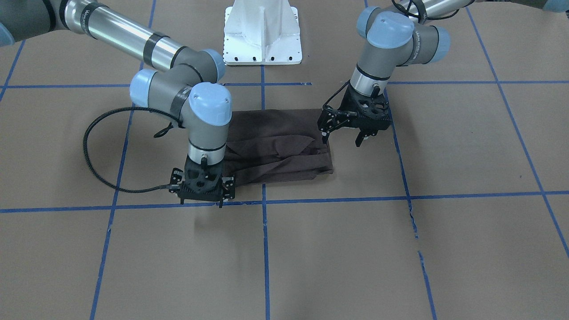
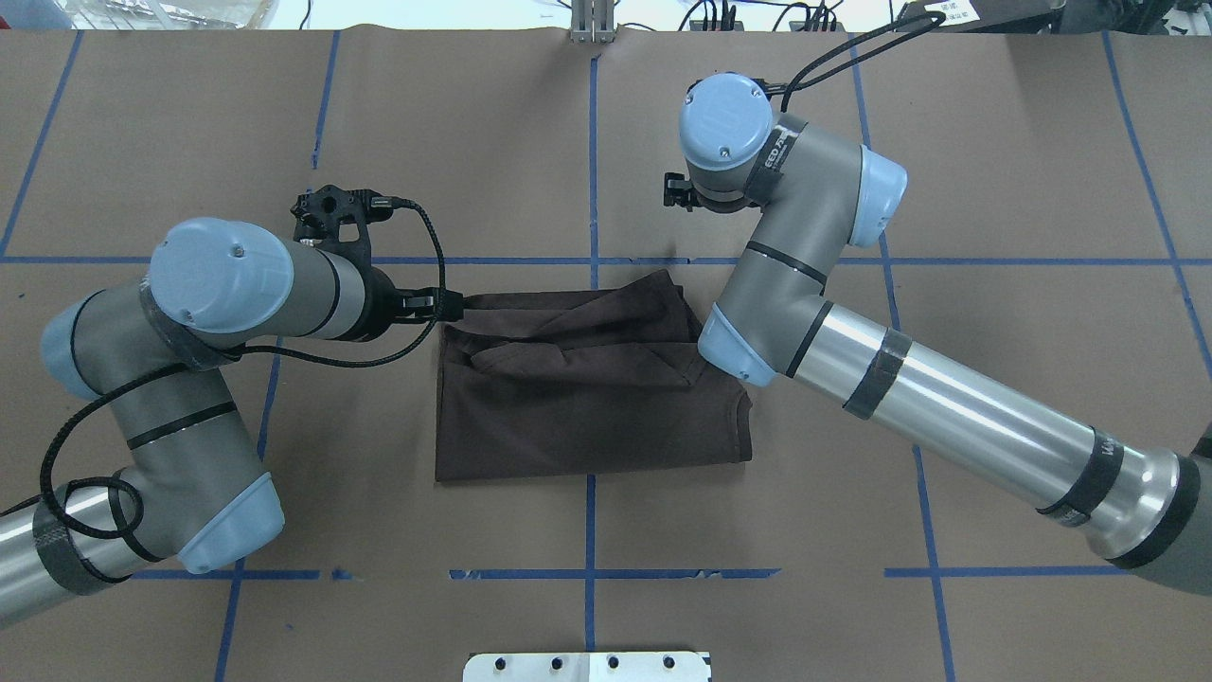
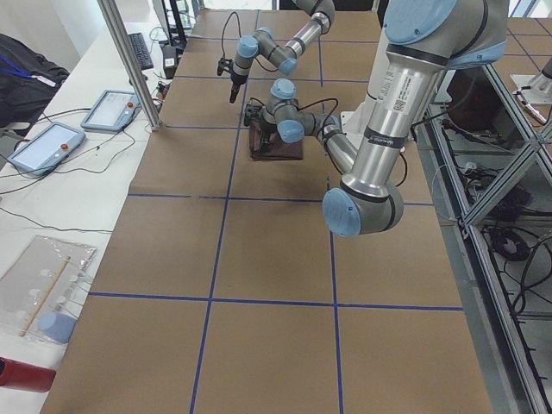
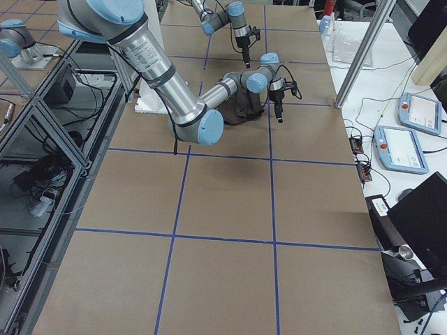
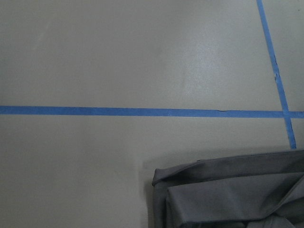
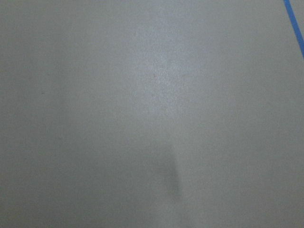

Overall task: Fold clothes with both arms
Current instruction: 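Raise the right gripper away from the shirt while the left holds, then lift the left gripper off the shirt corner and draw it back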

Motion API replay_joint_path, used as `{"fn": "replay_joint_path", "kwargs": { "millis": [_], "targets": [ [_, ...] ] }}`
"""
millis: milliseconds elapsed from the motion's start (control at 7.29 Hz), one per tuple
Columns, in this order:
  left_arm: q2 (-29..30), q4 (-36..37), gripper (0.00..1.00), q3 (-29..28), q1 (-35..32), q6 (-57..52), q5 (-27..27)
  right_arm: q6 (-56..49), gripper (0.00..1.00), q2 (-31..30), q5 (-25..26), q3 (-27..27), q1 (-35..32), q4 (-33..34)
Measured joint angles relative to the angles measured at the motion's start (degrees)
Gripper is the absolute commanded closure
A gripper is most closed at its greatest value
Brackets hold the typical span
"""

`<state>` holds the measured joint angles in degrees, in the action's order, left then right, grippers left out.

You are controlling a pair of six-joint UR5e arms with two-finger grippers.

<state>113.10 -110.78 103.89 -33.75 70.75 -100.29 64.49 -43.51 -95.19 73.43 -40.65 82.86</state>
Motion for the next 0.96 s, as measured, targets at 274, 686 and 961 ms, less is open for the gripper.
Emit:
{"fn": "replay_joint_path", "kwargs": {
  "millis": [274, 686, 961],
  "targets": [
    [0.34, 0.44, 0.0, 0.05, 3.32, 0.91, 1.22, -0.16, 0.0, -0.31, -1.27, 1.6, -0.61, -0.59],
    [1.77, 2.68, 0.0, -1.02, 10.81, 2.81, 4.81, -0.37, 0.0, -2.81, -1.56, 5.12, -0.37, -0.68],
    [4.54, 7.31, 0.0, -2.69, 11.72, 3.05, 5.17, -0.47, 0.0, -3.44, -1.57, 5.98, -0.1, -0.69]
  ]
}}
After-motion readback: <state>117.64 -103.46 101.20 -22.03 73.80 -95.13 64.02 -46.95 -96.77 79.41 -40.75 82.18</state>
